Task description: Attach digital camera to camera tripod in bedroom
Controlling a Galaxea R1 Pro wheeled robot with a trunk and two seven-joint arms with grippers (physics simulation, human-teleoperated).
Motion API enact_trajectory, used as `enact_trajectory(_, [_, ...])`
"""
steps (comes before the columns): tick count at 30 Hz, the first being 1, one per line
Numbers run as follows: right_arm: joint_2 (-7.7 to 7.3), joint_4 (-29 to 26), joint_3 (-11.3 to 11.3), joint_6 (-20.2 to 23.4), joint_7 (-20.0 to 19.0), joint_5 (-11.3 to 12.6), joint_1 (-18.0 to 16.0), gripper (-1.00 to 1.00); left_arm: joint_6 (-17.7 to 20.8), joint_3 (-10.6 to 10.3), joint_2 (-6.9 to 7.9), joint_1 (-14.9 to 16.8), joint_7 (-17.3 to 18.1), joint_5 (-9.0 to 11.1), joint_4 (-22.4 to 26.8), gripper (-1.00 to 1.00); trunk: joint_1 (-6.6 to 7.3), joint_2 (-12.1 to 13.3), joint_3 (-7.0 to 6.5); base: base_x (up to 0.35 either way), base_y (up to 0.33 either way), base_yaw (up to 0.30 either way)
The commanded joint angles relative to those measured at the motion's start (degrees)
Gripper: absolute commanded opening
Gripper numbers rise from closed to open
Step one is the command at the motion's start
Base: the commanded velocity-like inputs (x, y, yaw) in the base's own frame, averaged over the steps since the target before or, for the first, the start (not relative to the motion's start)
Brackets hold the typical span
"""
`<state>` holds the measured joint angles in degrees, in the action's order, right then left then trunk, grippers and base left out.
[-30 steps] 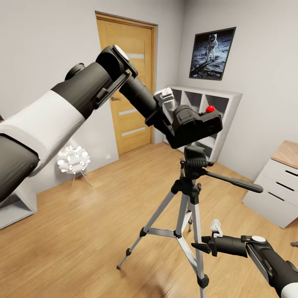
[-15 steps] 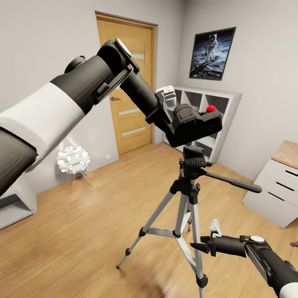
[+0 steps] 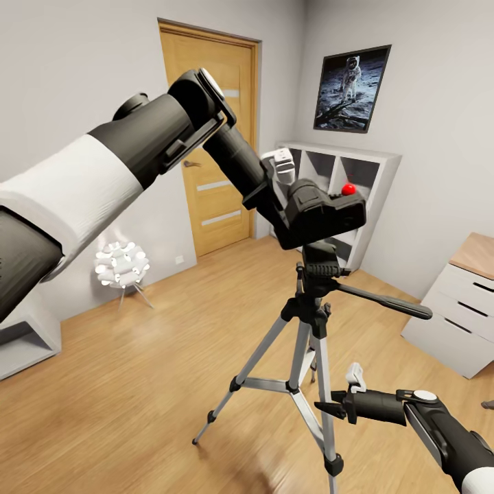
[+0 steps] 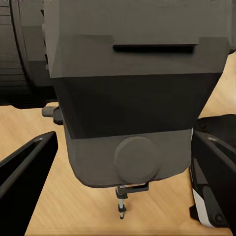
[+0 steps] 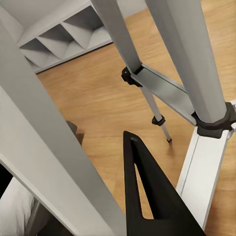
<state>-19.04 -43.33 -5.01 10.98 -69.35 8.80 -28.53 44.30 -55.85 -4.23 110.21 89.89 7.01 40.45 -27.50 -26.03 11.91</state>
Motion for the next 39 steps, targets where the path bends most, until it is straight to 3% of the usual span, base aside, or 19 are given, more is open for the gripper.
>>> enact_trajectory(1, [-0.04,0.0,0.1,0.5,1.1,0.2,0.0,-1.0,0.6,-0.4,-0.04,0.1,0.1,0.4,-0.1,-1.0,-0.04,-0.1,0.13,0.0,0.0,0.0])
enact_trajectory(8, [-0.04,0.0,0.1,0.5,1.1,0.2,0.0,-1.0,0.5,-1.8,-0.93,0.2,0.1,0.5,-0.5,-1.0,-0.04,-0.1,0.13,0.0,0.0,0.0])
enact_trajectory(39, [-0.2,-0.1,0.2,0.5,1.1,0.2,-0.1,-1.0,0.4,-3.7,-1.23,1.3,0.1,0.5,-1.8,-1.0,-0.04,-0.1,0.13,0.0,0.0,0.0])
